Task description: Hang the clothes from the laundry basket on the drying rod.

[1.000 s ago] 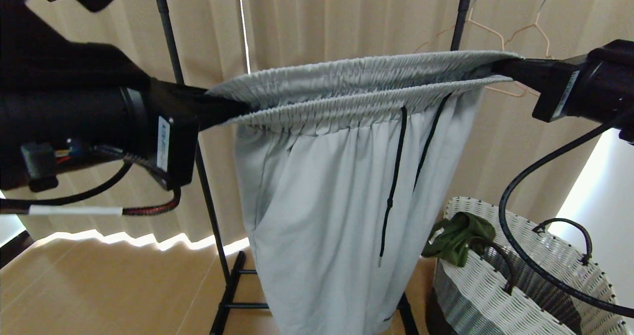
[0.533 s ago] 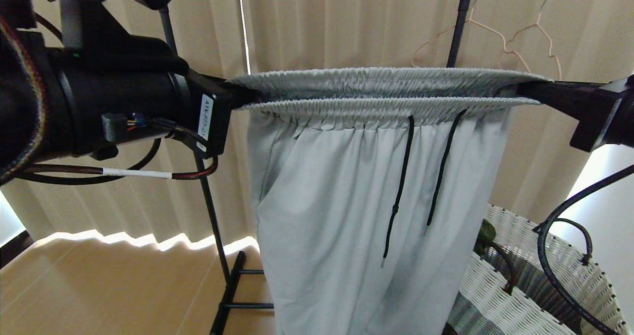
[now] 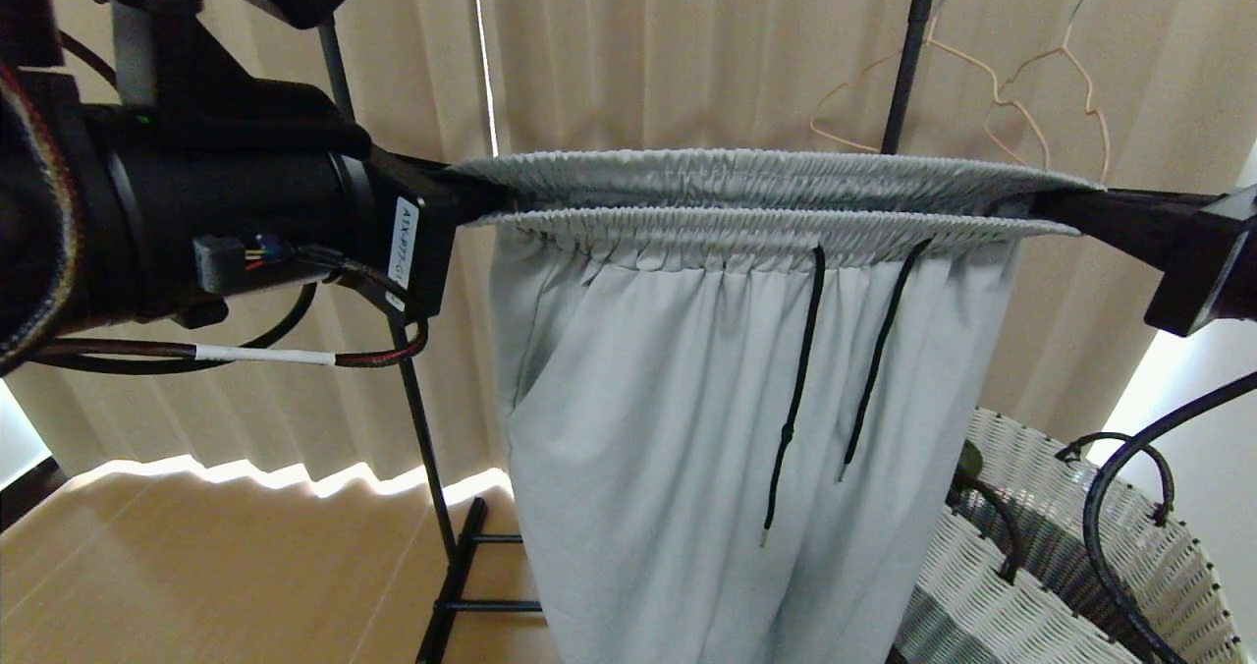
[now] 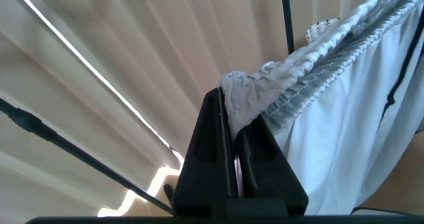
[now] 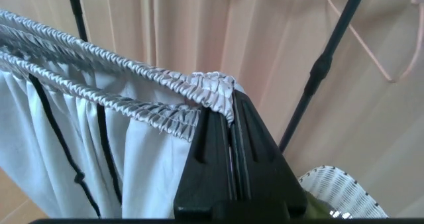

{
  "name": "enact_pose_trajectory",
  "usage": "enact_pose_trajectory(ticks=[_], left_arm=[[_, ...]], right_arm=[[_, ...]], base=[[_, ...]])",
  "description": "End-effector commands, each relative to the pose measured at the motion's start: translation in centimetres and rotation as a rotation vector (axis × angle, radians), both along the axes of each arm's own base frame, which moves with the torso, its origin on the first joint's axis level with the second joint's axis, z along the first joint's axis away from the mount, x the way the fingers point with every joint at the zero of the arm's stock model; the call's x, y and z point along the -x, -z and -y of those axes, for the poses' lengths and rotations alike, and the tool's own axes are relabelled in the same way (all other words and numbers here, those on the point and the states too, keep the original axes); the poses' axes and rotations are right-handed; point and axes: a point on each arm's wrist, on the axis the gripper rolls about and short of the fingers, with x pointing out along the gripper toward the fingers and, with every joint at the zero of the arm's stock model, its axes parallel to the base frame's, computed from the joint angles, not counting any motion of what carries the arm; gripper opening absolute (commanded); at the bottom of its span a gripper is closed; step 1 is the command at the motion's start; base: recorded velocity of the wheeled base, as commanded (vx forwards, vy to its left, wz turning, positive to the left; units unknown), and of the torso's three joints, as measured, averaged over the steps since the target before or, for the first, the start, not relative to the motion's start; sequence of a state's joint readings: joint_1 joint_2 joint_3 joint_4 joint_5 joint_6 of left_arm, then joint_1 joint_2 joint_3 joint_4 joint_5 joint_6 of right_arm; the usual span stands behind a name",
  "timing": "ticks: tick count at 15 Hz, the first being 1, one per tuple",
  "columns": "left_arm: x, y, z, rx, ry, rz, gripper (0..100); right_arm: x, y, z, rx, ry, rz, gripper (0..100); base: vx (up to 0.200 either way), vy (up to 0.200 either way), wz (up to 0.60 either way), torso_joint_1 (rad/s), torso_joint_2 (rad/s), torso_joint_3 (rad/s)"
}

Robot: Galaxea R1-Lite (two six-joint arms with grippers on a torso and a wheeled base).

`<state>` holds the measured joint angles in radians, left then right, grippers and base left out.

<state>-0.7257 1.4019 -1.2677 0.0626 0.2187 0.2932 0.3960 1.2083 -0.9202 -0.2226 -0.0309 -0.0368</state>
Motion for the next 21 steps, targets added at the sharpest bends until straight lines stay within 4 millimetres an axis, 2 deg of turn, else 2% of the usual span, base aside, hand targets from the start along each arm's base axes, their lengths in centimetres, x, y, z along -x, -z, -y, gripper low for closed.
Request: enact_pose_trajectory(ticks=[1, 5, 8, 12, 16, 19, 21], left_arm=[[0.1, 0.0, -0.1, -0.002, -0.001, 0.000, 0], [-0.5, 0.4, -0.5, -0.018, -0.047, -0.007, 0], [-1.5, 0.4, -1.2, -0.023, -0.123, -0.006, 0], [-2.9, 0.3, -1.6, -0.010, -0.192, 0.017, 0], [-2.9, 0.2, -1.6, -0.008, -0.192, 0.019, 0], [-2.5, 0.4, -2.5, -0.015, -0.215, 0.014, 0], [-0.9, 0.9, -4.7, -0.020, -0.258, 0.017, 0]], right_arm=[[0.1, 0.1, 0.0, 0.001, -0.002, -0.002, 100], [0.6, 0.3, 0.0, -0.006, -0.015, 0.009, 100], [2.4, 0.4, 0.4, -0.030, -0.160, 0.021, 100], [3.7, 0.4, 0.8, -0.046, -0.246, 0.040, 100], [4.1, 0.8, 0.9, -0.044, -0.251, 0.032, 100], [4.1, 1.6, 1.7, -0.019, -0.173, 0.008, 100], [4.6, 3.4, 4.3, 0.058, 0.050, -0.070, 100]], base=[[0.000, 0.000, 0.00, 0.000, 0.00, 0.000], [0.000, 0.000, 0.00, 0.000, 0.00, 0.000], [0.000, 0.000, 0.00, 0.000, 0.00, 0.000], [0.000, 0.000, 0.00, 0.000, 0.00, 0.000], [0.000, 0.000, 0.00, 0.000, 0.00, 0.000], [0.000, 0.000, 0.00, 0.000, 0.00, 0.000], [0.000, 0.000, 0.00, 0.000, 0.00, 0.000]])
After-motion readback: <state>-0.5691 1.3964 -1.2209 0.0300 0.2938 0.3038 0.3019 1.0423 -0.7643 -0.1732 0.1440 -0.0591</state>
